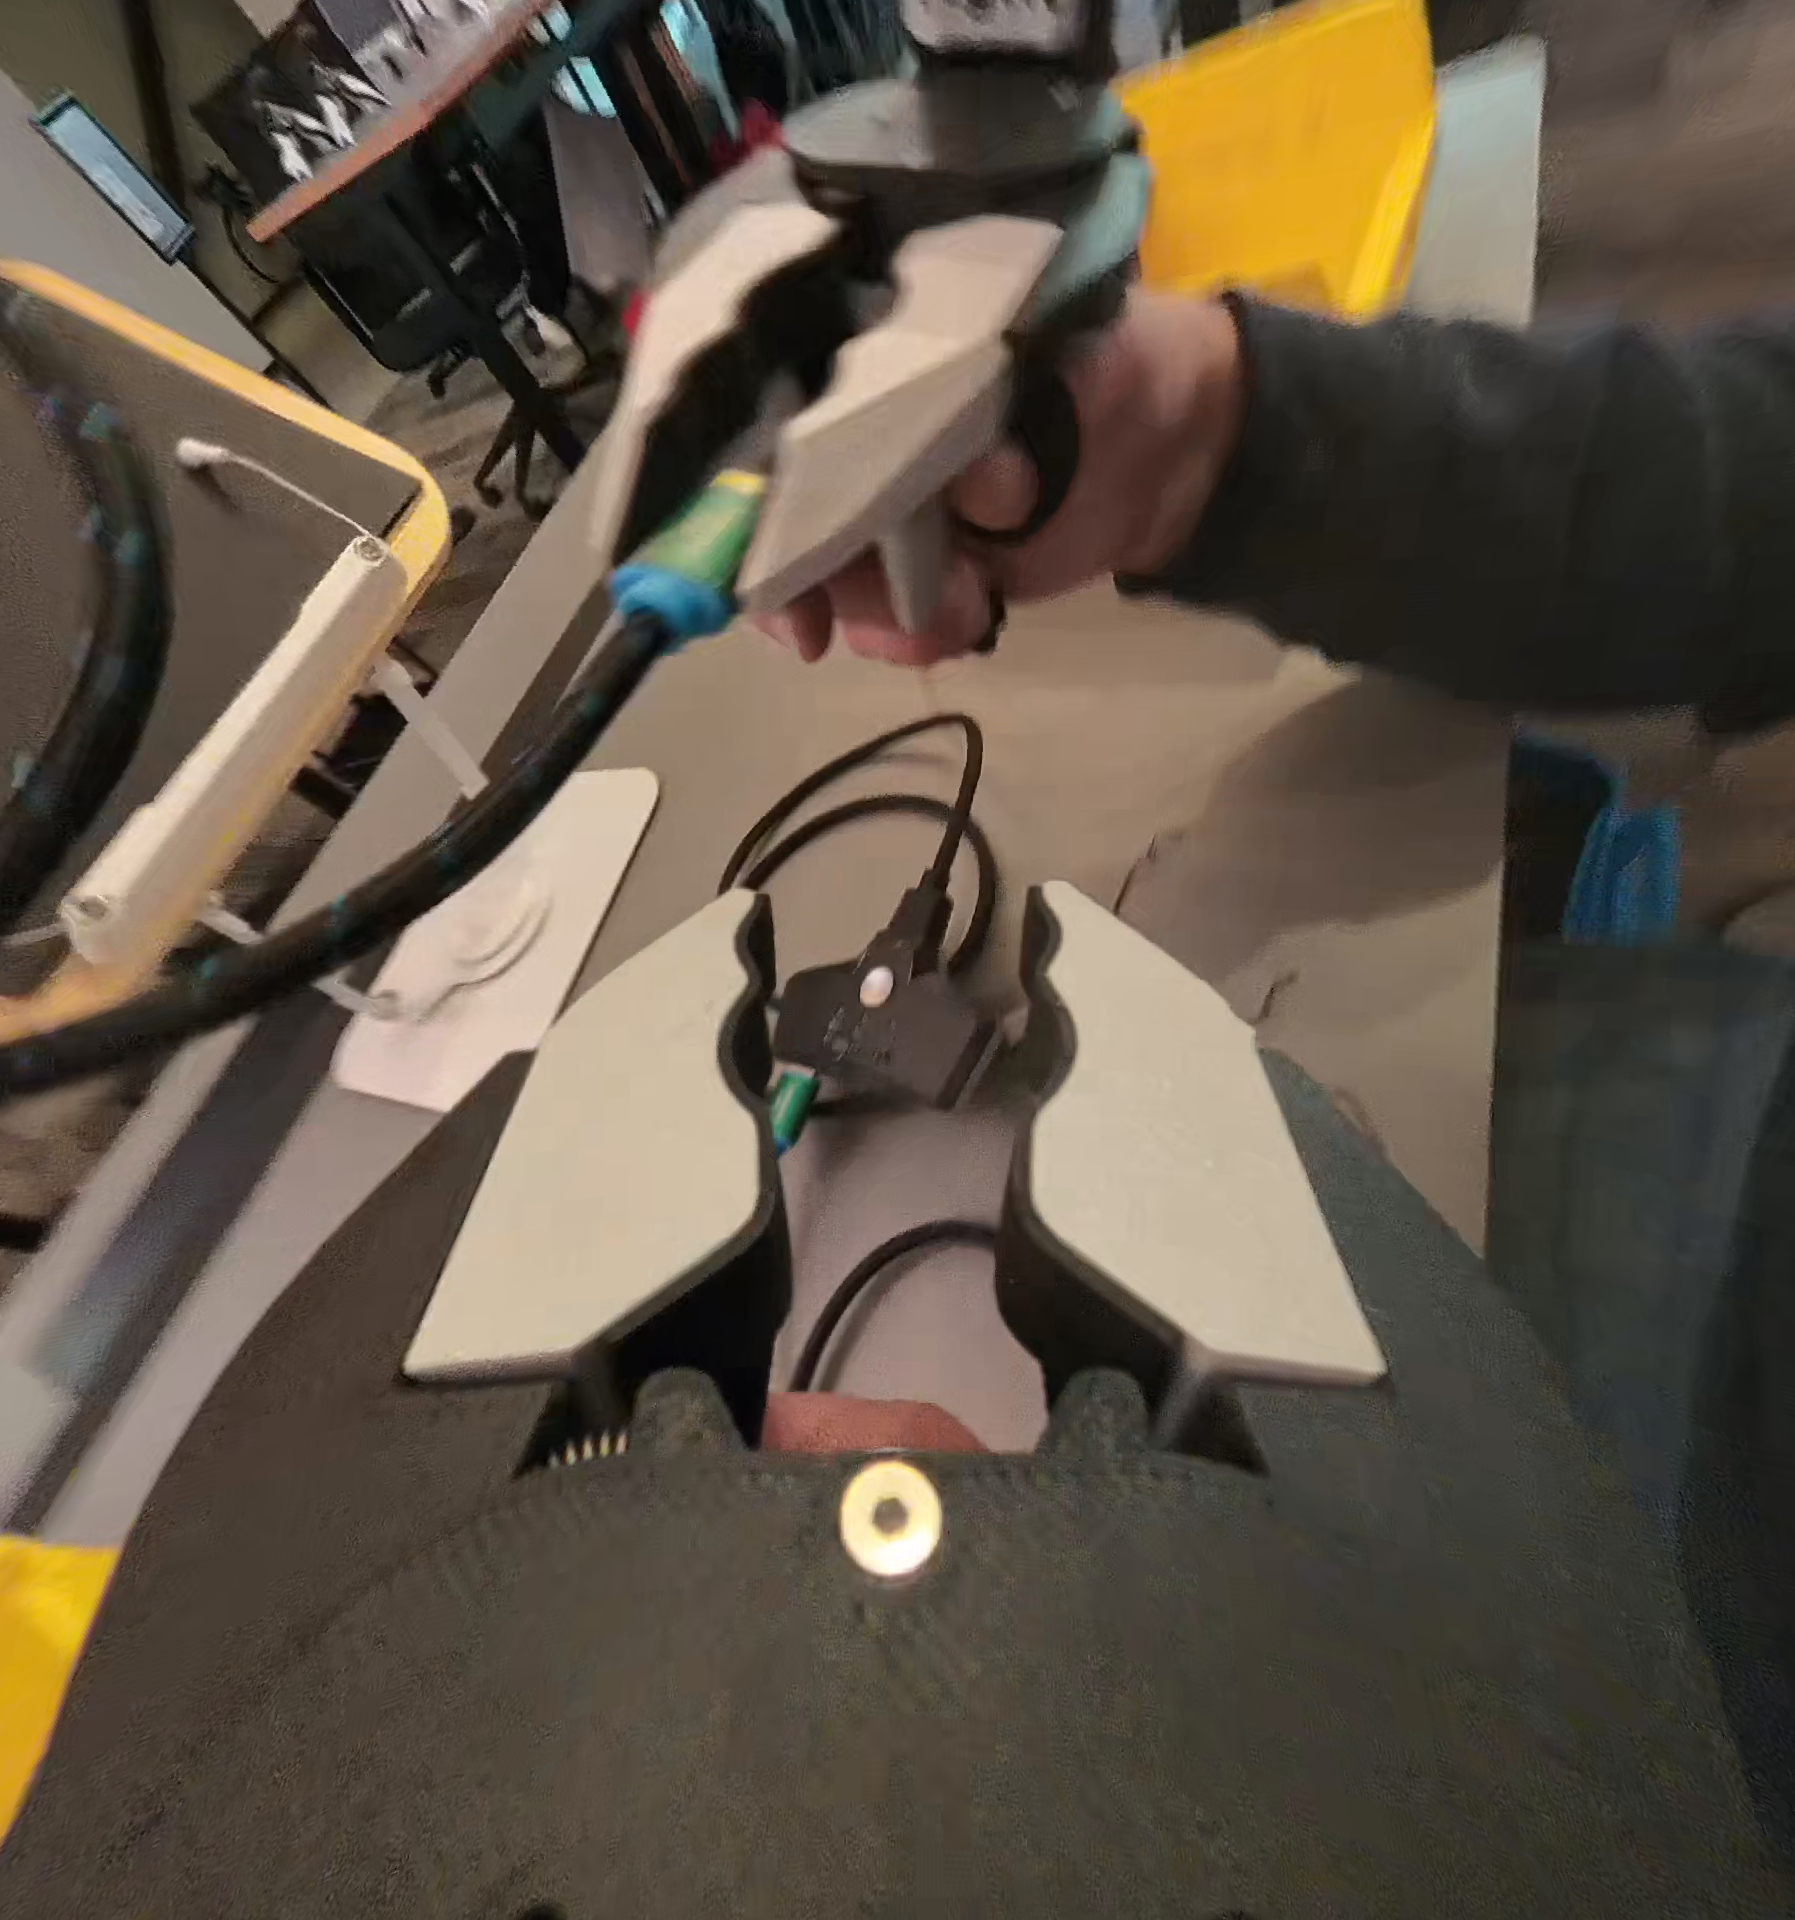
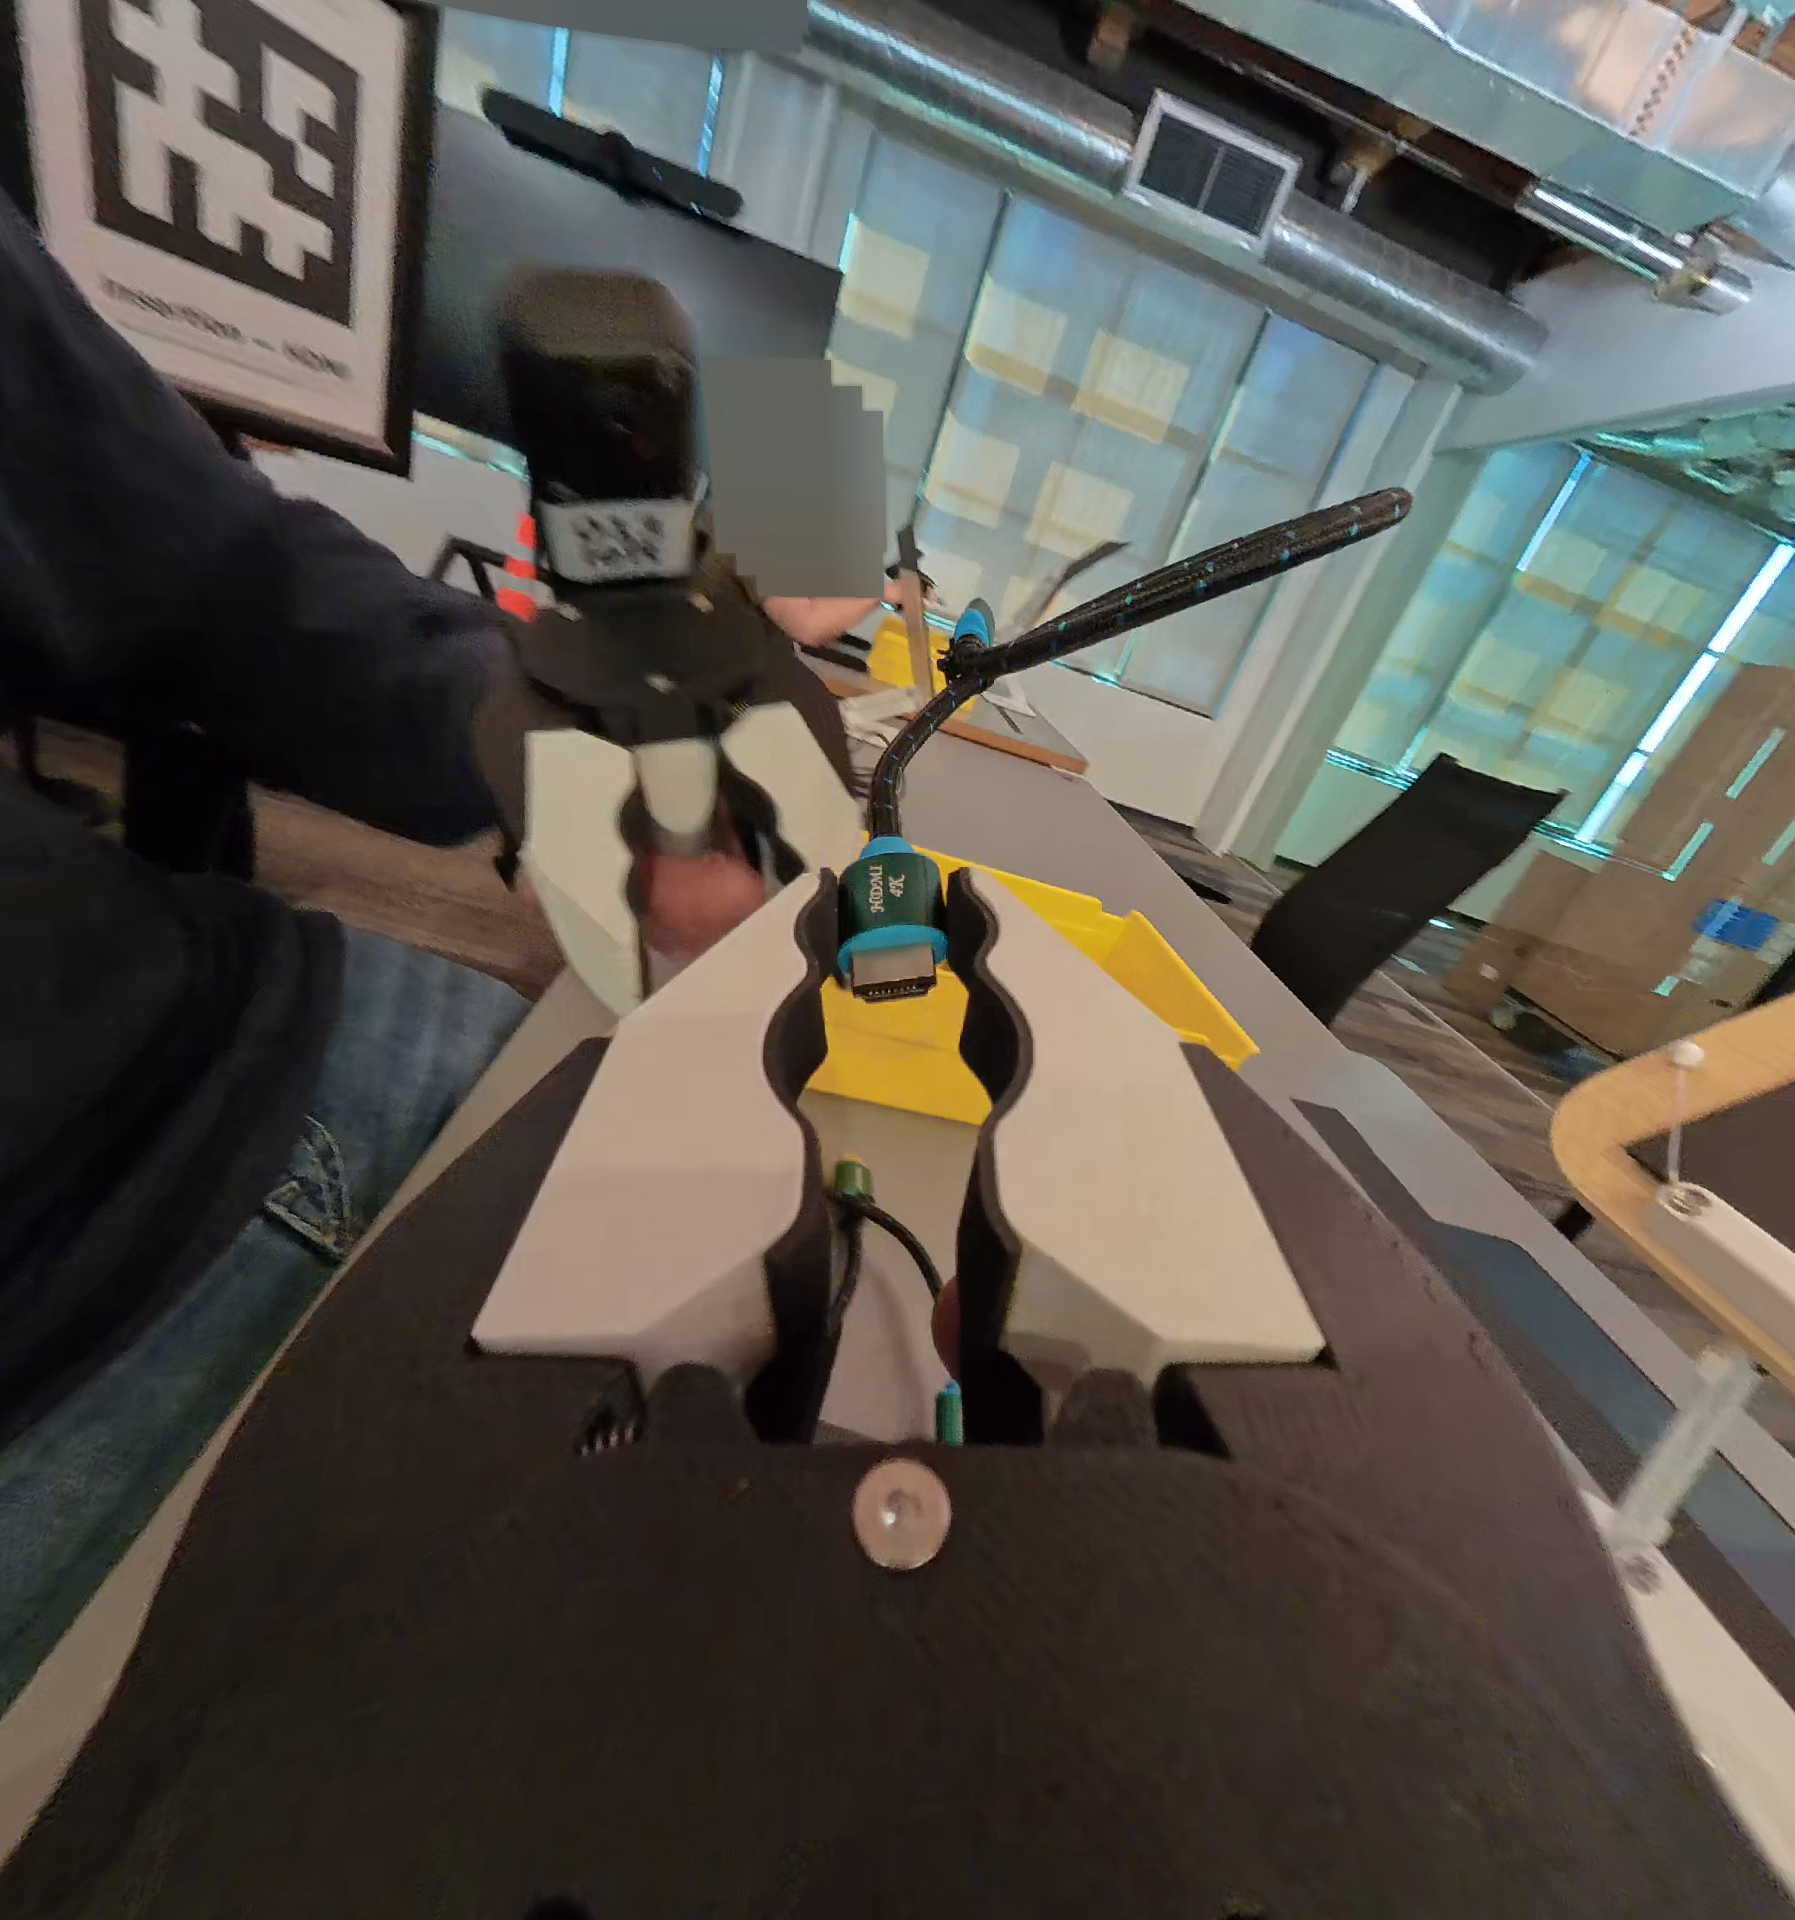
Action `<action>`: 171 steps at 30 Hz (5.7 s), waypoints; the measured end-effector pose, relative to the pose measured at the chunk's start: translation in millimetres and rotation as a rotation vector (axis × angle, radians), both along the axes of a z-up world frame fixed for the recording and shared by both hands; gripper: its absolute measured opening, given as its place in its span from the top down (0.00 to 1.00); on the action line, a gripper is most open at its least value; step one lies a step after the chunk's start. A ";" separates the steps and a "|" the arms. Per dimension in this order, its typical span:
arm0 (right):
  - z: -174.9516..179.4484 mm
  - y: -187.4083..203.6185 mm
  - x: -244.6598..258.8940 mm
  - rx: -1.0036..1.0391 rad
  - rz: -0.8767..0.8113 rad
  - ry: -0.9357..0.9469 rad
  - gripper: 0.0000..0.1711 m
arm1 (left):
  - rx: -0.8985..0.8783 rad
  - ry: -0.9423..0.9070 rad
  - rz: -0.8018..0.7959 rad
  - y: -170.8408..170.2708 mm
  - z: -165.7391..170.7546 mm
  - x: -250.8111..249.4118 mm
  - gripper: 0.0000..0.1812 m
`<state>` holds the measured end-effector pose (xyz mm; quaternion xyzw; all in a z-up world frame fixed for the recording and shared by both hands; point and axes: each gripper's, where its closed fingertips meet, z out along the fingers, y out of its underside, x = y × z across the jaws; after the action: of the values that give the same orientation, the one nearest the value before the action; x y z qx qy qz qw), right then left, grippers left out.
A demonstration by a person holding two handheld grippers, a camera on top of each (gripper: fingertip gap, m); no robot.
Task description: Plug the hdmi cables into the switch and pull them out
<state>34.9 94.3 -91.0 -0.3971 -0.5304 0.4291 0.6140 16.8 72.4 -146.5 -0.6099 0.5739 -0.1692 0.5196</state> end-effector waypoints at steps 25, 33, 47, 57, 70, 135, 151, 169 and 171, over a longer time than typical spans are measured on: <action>-4.9 -29.3 -10.4 -0.192 0.301 0.063 0.89 | -0.101 -0.512 -0.181 -4.2 53.9 26.3 0.82; -6.9 -33.0 -9.3 -0.219 0.351 0.061 0.89 | -0.076 -0.415 -0.231 -12.9 51.4 25.4 0.87; -13.3 -32.7 -8.5 -0.165 0.320 0.022 0.89 | -0.075 -0.392 -0.202 -8.5 46.6 23.4 0.91; -15.1 -30.5 -9.3 -0.159 0.301 0.019 0.89 | -0.056 -0.331 -0.179 -5.1 43.7 18.8 0.88; -19.2 -21.6 -12.1 -0.148 0.238 0.003 0.88 | -0.090 -0.327 -0.142 0.5 38.9 16.4 0.92; -154.1 36.6 30.0 -0.057 -0.111 -0.676 0.73 | -0.057 -0.260 -0.065 17.1 32.0 -13.9 0.90; -205.9 59.8 25.6 -0.128 -0.199 -0.828 0.80 | -0.051 -0.266 -0.067 17.1 32.2 -19.9 0.90; -168.3 76.5 28.2 -0.228 -0.188 -0.562 0.85 | -0.084 -0.267 -0.045 21.5 21.7 -25.4 0.90; -159.9 76.7 29.6 -0.233 -0.178 -0.516 0.85 | -0.087 -0.269 -0.037 23.5 20.6 -26.7 0.90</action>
<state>64.5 171.0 -250.9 -0.6059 -0.5793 0.3164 0.4441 -9.9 95.9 -125.9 -0.5930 0.5025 -0.2837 0.5616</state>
